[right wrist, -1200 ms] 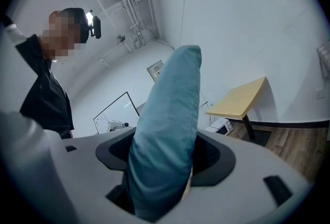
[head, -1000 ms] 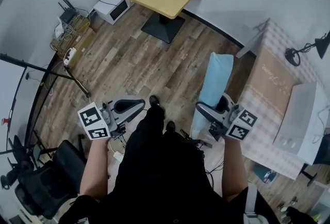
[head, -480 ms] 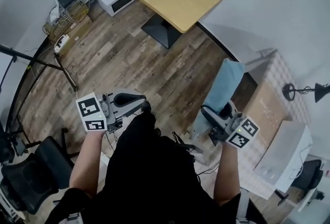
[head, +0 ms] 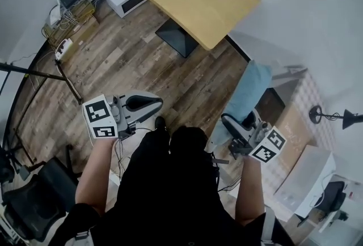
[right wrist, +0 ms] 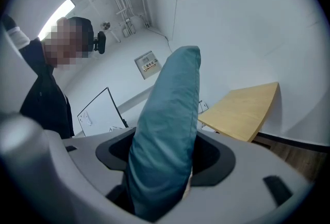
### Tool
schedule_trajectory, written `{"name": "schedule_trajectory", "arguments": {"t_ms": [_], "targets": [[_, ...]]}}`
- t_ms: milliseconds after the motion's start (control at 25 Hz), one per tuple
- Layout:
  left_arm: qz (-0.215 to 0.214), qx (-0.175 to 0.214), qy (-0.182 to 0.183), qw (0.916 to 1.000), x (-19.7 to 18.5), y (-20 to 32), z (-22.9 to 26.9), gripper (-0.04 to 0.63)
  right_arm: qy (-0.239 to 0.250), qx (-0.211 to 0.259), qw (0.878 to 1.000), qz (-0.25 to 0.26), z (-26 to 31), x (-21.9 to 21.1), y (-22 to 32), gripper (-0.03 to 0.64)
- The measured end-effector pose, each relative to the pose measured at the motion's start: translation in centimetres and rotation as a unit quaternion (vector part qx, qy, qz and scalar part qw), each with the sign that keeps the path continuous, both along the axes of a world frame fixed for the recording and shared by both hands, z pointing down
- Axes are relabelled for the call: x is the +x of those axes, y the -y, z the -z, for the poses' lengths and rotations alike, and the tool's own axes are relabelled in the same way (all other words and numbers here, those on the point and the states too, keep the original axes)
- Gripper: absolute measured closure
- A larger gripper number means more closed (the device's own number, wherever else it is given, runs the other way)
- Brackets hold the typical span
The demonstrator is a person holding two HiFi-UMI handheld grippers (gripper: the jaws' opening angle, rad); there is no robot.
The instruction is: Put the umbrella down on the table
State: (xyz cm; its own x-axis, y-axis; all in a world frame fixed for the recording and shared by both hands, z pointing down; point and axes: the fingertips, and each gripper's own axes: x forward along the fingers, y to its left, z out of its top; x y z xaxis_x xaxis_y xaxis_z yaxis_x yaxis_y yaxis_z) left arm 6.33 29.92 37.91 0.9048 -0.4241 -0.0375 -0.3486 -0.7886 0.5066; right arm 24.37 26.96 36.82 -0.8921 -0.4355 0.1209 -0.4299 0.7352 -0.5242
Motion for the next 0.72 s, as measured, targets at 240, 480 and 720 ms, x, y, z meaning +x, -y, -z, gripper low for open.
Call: {"name": "schedule_trajectory", "arguments": {"t_ms": [240,480,720], "targets": [[0.017,0.004,0.001,0.9998,-1.7,3.3,-0.2,0.584,-0.004,0.004,1.0,0.016,-0.4,-1.3,3.5,0.301],[0.035,0.011,0.013,0.9993,-3.0,7.9,0.3,0.584,0.01,0.021,0.999,0.039,0.1,-3.2,9.1,0.301],[0.047,0.012,0.024,0.9986,-3.4,14.5,1.2,0.584,0.017,0.035,0.997,0.06,1.1,-4.3,16.0,0.301]]}}
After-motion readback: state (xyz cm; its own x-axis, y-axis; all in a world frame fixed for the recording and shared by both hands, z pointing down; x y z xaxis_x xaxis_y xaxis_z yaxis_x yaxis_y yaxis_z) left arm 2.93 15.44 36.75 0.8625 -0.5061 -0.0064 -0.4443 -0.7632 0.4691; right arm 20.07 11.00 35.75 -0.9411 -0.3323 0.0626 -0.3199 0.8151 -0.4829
